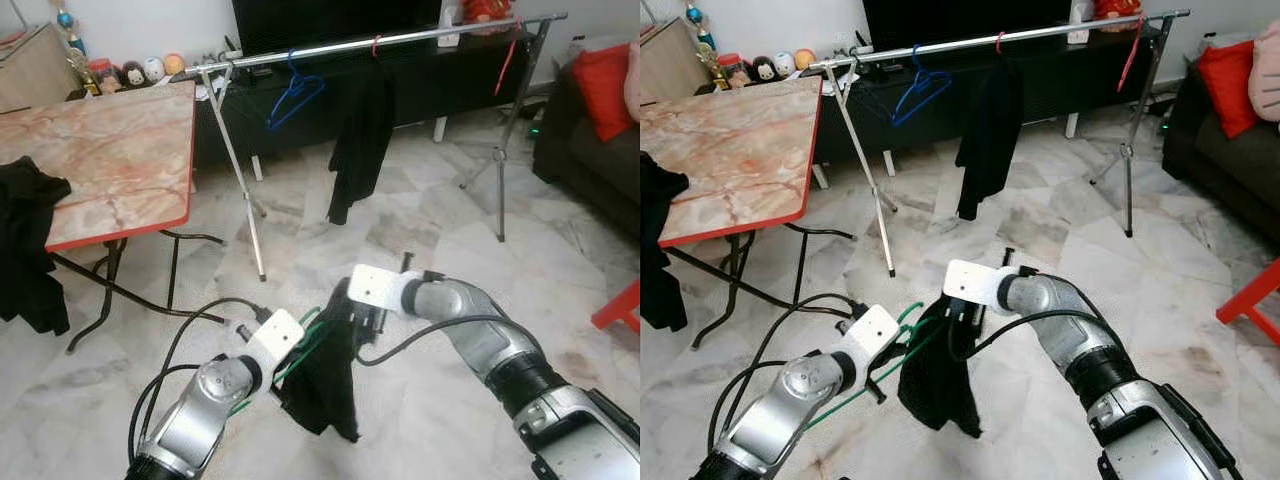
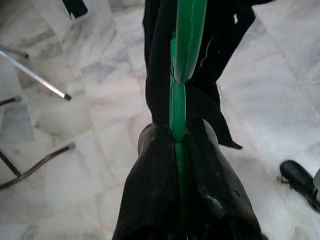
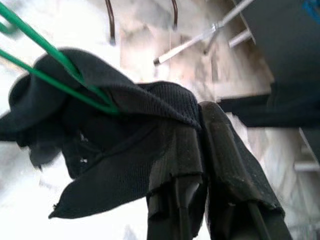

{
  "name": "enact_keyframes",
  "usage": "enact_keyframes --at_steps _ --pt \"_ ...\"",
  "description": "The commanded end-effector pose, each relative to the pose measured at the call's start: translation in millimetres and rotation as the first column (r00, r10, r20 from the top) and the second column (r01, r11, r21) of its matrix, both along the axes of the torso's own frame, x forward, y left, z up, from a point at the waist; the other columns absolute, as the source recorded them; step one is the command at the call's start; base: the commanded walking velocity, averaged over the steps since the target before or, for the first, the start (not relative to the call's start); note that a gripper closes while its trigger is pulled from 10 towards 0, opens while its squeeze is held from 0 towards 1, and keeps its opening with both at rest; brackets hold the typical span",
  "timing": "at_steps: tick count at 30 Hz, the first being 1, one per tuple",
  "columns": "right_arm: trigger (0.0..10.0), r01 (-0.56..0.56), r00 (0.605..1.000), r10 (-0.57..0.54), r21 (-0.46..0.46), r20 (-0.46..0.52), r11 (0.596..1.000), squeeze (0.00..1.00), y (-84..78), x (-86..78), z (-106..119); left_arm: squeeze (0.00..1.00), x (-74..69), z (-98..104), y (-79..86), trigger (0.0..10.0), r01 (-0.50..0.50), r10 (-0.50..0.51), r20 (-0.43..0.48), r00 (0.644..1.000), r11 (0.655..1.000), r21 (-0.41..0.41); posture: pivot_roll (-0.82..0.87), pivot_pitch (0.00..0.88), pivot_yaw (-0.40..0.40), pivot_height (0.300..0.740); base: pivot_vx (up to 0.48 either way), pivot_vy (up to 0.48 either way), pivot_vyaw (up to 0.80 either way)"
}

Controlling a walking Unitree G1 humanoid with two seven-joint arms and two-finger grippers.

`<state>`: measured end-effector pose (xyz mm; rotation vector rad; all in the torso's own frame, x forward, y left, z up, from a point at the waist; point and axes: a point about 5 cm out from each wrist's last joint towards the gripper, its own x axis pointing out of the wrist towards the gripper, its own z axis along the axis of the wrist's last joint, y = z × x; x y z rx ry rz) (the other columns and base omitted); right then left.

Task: Hang hanger

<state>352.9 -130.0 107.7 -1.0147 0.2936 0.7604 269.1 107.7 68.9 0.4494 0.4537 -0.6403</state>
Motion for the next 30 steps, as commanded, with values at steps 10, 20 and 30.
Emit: enact_keyframes --at_steps 10,20,30 --pt "10.0 -0.035 0.999 0.035 0.065 0.007 0.997 0.0 15.5 0.7 8.9 0.0 6.5 9.3 3.7 10.0 -0.025 0.025 0.04 0.999 1.0 -0.002 -0.1 0.0 0.093 0.74 0.0 0.0 0.0" --pt "10.0 -0.181 0.983 0.183 0.167 -0.002 0.969 0.0 46.9 -14.1 21.0 0.0 7.0 18.1 -11.4 10.0 0.031 -0.025 0.067 0.997 0.995 -0.094 -0.1 0.0 0.092 0.74 0.0 0.0 0.0" --pt "10.0 -0.306 0.951 0.31 0.157 -0.003 0.939 0.0 51.9 -24.1 27.1 0.0 0.6 23.7 -23.0 10.0 0.107 -0.097 0.06 0.993 0.974 -0.2 -0.1 0.0 0.088 0.74 0.0 0.0 0.0"
